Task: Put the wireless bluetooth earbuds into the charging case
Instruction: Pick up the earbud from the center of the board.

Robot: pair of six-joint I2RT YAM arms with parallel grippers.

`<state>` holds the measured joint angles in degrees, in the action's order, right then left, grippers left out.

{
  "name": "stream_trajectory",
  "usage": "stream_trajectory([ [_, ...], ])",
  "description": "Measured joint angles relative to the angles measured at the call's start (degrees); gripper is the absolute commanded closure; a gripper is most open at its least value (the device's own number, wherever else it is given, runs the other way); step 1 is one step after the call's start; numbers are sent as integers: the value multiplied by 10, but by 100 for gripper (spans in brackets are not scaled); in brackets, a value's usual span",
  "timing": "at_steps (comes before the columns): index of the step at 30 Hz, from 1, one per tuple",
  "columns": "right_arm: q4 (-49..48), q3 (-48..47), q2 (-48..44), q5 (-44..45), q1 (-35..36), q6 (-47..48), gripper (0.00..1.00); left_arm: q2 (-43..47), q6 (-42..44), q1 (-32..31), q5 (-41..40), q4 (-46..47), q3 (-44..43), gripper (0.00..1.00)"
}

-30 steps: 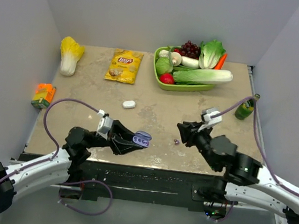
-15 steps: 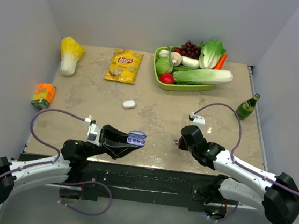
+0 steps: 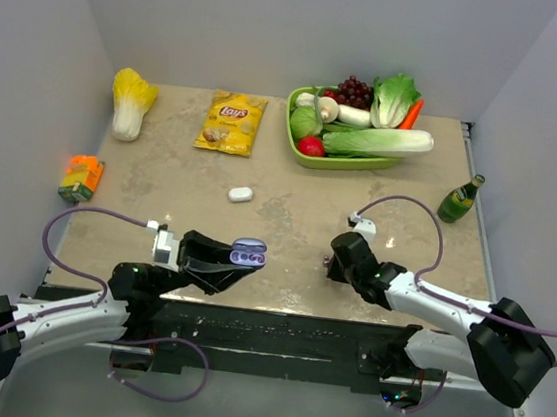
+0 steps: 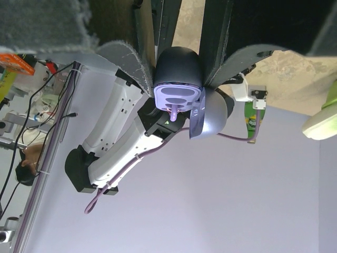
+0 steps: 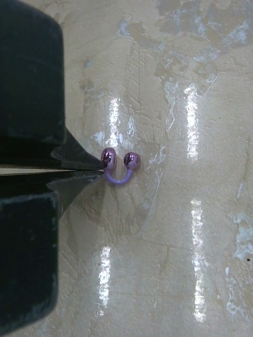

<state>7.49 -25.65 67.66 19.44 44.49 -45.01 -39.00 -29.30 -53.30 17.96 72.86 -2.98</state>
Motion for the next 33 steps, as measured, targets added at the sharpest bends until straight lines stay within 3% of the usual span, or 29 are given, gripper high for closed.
stream_trajectory([
  [28,-126,-44,132,-32,-4,21,100,-31,-1,-1,-2,-1,0,100],
  [30,-123,-49,135,-42,-4,34,96,-32,-1,-1,-2,-1,0,100],
  [33,-114,-50,123,-57,-5,60,81,-37,-1,-1,-2,0,0,100],
])
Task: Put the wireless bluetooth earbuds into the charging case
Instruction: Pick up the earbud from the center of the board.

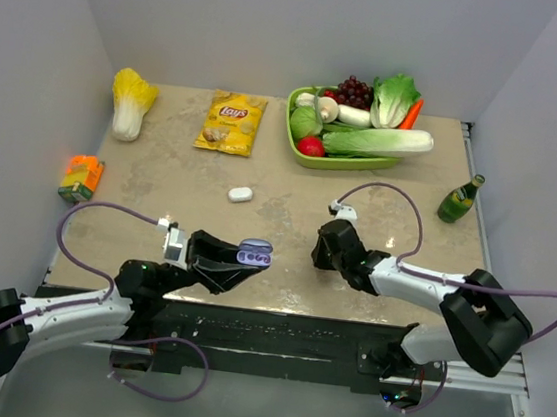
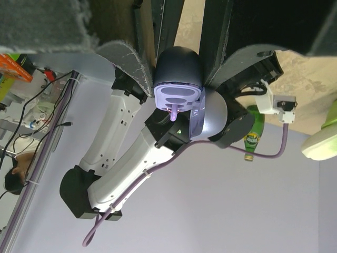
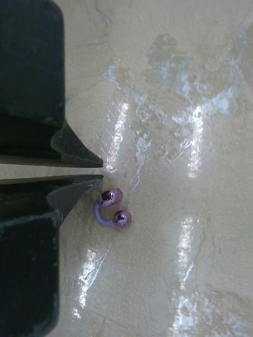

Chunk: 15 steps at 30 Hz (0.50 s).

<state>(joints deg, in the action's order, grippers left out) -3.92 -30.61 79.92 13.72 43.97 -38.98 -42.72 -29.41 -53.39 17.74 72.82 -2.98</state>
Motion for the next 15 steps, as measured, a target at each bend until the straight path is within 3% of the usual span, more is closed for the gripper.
stream_trajectory([
  [4,13,0,-59,-11,0,34,65,-14,0,0,0,0,0,100],
  [8,30,-2,-99,-7,0,62,60,-30,0,-1,0,0,0,100],
  [15,55,-3,-67,1,0,88,60,-42,-2,-4,0,0,0,100],
])
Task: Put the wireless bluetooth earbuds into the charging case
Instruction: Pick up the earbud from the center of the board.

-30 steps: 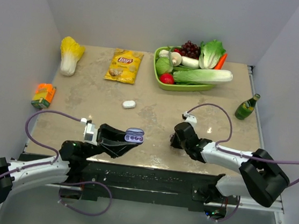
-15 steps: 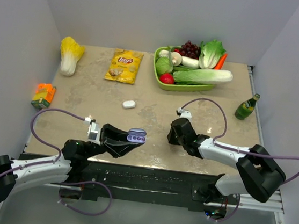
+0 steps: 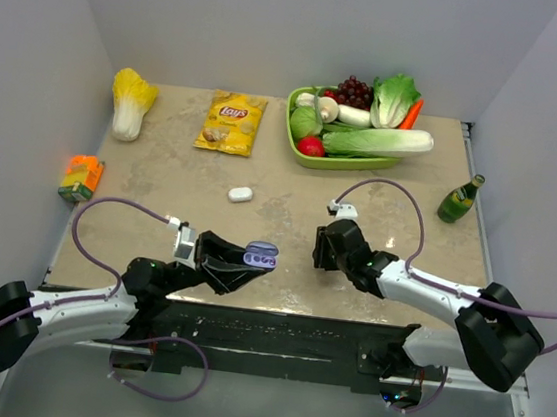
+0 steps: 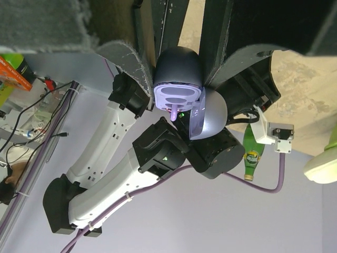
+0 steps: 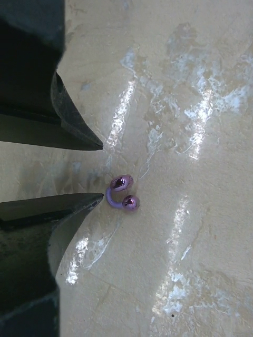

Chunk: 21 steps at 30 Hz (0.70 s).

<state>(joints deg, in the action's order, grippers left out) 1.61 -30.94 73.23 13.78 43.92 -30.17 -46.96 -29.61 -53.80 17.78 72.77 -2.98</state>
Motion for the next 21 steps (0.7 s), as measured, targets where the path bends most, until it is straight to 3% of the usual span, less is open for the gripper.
stream_trajectory([
  [5,14,-5,5,5,0,6,67,0,-1,-2,0,0,0,100],
  [13,39,-27,12,29,0,7,100,0,-4,-3,0,0,0,100],
  [21,53,-40,48,33,0,7,100,-8,-4,-3,0,0,0,100],
])
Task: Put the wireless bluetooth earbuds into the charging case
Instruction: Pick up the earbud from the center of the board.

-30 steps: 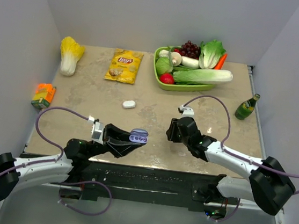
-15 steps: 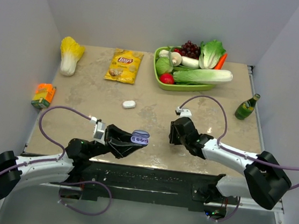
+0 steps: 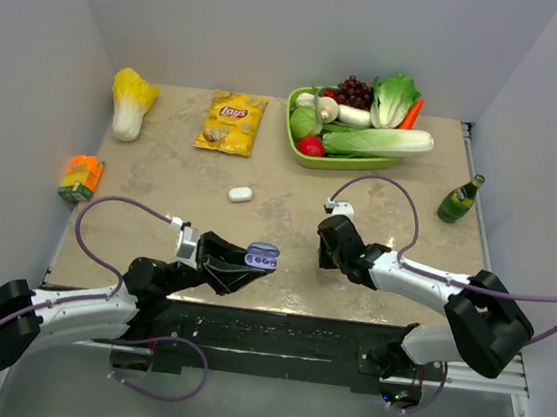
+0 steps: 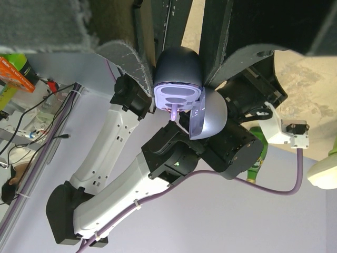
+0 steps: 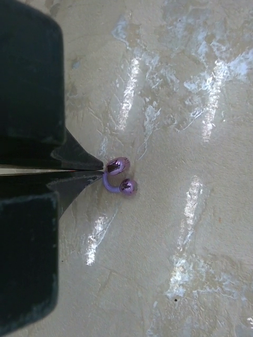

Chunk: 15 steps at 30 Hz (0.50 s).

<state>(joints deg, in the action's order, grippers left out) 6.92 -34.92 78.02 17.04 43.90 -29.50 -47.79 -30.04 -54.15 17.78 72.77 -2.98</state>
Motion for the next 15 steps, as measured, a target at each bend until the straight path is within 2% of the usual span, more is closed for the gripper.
stream_trajectory([
  [15,3,-26,57,0,0,0,100,0,-4,-4,0,0,0,100],
])
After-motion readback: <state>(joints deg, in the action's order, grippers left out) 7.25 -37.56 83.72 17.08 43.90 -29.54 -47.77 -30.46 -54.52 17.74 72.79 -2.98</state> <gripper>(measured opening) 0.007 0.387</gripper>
